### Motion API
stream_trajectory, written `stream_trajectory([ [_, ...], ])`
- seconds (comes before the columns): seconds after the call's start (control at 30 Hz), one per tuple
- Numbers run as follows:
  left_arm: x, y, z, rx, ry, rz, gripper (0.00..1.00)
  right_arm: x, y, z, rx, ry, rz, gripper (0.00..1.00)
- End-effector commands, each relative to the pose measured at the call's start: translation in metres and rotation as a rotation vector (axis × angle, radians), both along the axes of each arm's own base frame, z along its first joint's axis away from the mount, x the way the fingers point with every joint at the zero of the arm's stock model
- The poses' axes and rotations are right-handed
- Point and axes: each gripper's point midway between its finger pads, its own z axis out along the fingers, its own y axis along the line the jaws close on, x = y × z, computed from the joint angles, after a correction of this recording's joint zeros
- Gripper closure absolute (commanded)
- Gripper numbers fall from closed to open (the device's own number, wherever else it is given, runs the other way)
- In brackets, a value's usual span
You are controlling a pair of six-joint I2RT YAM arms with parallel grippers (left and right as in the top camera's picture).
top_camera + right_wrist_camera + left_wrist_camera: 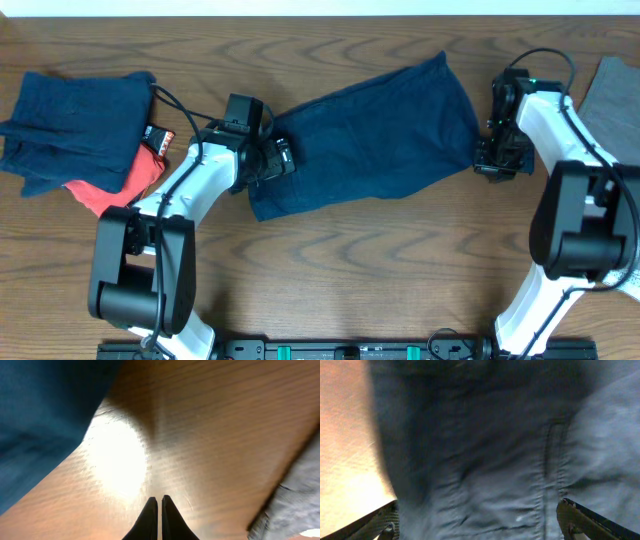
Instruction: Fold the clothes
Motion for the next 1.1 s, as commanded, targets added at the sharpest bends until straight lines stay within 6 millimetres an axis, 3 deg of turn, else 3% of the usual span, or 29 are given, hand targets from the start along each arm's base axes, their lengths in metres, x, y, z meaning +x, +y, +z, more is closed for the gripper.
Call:
stream_trajectory([
  [0.0, 0.001, -0.005, -0.012, -0.022, 0.023, -0.043, 0.02, 0.003, 0.002, 0.025, 0.007, -0.07, -0.016, 0.95],
  [0.17, -0.004, -0.004, -0.034, -0.012, 0.077, -0.042, 0.01, 0.007, 0.011, 0.05, 0.057, -0.15, 0.018, 0.96],
  [0.23, -0.007, -0.004, -0.041, -0.011, 0.101, -0.042, 0.05, 0.008, 0.015, 0.06, 0.082, -0.184, 0.037, 0.96],
  [0.33, -0.011, -0.009, -0.046, -0.04, 0.125, -0.051, 0.34, 0.011, 0.021, 0.075, 0.117, -0.238, 0.064, 0.96],
  [0.4, -0.011, -0.014, -0.045, -0.07, 0.126, -0.065, 0.48, 0.014, 0.025, 0.083, 0.138, -0.272, 0.079, 0.98],
  [0.5, -0.01, -0.021, -0.038, -0.1, 0.101, -0.122, 0.94, 0.019, 0.042, 0.091, 0.226, -0.315, 0.143, 0.99],
  [0.67, -0.017, -0.013, -0.017, -0.089, 0.096, -0.139, 0.94, 0.027, 0.087, 0.097, 0.396, -0.371, 0.335, 0.99],
  [0.9, -0.045, 0.014, 0.047, -0.086, 0.099, -0.096, 0.94, 0.025, 0.154, 0.102, 0.498, -0.406, 0.592, 0.99],
  [1.07, -0.058, 0.019, 0.084, -0.092, 0.032, -0.089, 0.94, 0.017, 0.205, 0.101, 0.56, -0.404, 0.714, 0.99],
])
